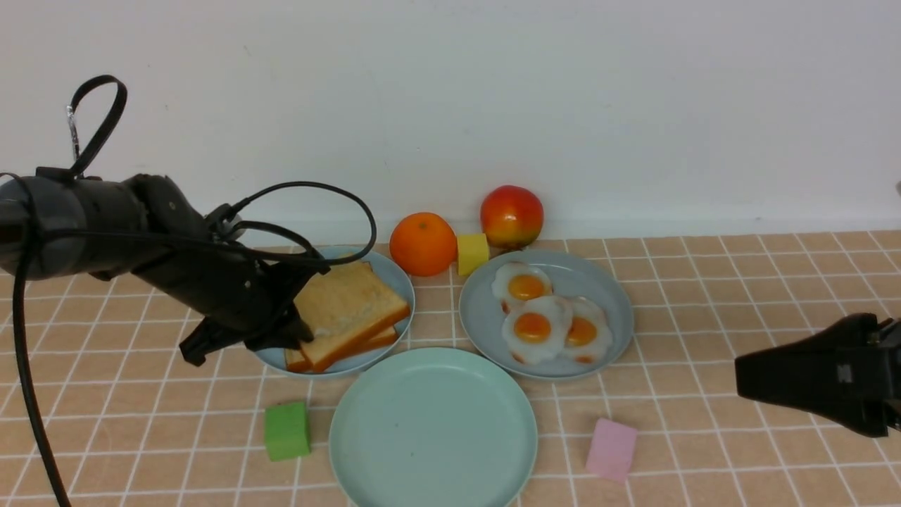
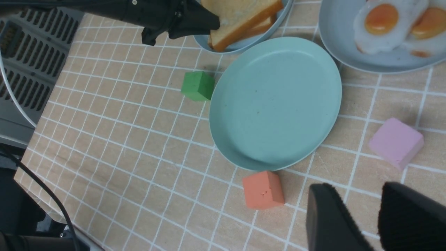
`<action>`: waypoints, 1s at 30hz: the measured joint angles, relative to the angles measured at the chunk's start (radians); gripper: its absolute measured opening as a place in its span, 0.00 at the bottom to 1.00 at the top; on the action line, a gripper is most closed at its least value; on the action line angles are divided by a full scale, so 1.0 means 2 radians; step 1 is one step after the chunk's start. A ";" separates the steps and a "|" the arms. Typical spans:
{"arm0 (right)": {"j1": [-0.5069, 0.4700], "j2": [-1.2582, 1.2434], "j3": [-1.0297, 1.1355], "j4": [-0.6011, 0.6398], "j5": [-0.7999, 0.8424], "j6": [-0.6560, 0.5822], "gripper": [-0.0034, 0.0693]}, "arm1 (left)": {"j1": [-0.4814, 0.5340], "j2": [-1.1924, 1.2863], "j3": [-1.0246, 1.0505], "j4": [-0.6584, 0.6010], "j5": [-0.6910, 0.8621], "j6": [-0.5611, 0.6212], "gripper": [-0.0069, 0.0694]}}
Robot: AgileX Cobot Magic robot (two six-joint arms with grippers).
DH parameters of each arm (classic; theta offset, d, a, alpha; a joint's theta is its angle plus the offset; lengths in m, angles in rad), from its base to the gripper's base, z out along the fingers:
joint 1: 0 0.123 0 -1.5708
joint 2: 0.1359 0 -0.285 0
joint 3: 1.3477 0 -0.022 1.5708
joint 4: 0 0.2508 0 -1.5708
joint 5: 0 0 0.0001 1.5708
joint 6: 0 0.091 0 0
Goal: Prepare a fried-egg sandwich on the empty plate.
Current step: Use the left arm to grab a slice of bread, then use the left arm to put a slice of bread into the empty plate in the middle
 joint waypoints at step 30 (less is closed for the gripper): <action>0.000 0.000 0.000 -0.002 0.004 0.000 0.38 | -0.133 -0.122 0.124 -0.022 0.009 0.087 0.10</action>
